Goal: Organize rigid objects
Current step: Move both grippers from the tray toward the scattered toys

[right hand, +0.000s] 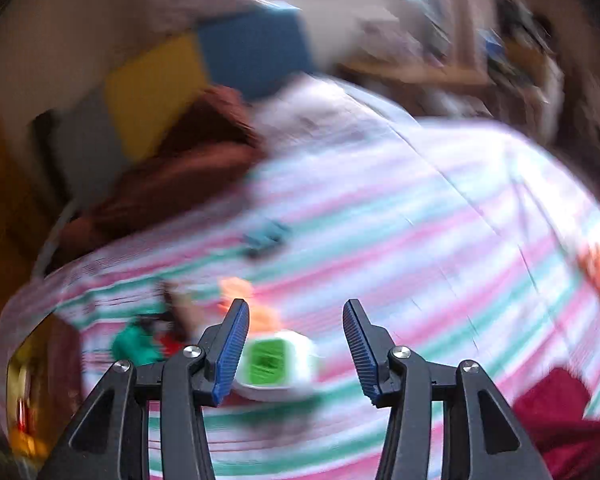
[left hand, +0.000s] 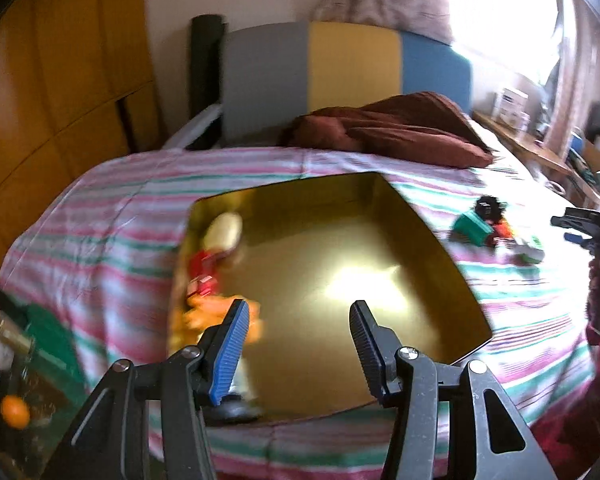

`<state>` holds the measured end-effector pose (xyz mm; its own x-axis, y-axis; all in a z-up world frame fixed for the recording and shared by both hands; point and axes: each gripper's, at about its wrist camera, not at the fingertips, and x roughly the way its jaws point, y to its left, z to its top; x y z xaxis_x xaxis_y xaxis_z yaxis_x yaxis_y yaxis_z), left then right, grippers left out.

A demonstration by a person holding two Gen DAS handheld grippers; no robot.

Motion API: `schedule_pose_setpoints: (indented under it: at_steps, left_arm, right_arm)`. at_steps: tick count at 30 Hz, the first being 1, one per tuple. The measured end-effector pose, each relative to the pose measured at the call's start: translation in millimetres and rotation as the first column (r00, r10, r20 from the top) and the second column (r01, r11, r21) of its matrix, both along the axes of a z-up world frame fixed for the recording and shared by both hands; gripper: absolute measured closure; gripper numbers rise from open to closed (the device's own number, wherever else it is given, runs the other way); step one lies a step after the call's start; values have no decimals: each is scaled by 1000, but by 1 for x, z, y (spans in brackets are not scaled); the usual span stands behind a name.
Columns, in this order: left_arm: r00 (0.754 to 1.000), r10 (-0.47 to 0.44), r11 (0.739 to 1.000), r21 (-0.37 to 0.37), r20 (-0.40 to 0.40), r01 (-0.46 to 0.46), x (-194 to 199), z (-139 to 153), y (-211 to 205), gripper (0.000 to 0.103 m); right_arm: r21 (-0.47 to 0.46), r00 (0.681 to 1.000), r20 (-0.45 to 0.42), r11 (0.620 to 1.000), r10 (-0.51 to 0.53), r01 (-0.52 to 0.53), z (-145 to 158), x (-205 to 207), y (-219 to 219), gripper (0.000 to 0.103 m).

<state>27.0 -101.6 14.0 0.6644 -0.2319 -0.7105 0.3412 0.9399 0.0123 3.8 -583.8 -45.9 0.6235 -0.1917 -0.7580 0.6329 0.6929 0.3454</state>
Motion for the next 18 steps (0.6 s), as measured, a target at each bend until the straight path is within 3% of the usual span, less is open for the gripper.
schedule_pose_setpoints:
  at_steps: [1,3,10,12,16,18]
  left_arm:
    - [1000,-13,1000,0,-1,13,2,1,-8,50]
    - [998,-63,998,0,-17,63,5,2,-30,49]
    - [973,-226,974,-31,-51,225,12,6,-107,39]
    - [962,-268,963,4,-50,269,15,3,-133,33]
    - [934,-347,936,39,-81,351,26,-4,-177,9]
    - [918,-386,918,61,-92,392,33,-9,-199,4]
  right_arm:
    - [33,1000,26,999,-15,14,0,-4,-5,53]
    - [14,999,30,1000,-26,26,3,-5,-7,53]
    - [99,999,48,995,14,-19,1,-2,-4,53]
    - [125,998,56,992,11,-18,-2,-3,-6,53]
    - [158,998,67,987,4,-15,-3,-6,-9,53]
    - [176,998,68,984,6,-18,-5,-5,-10,53]
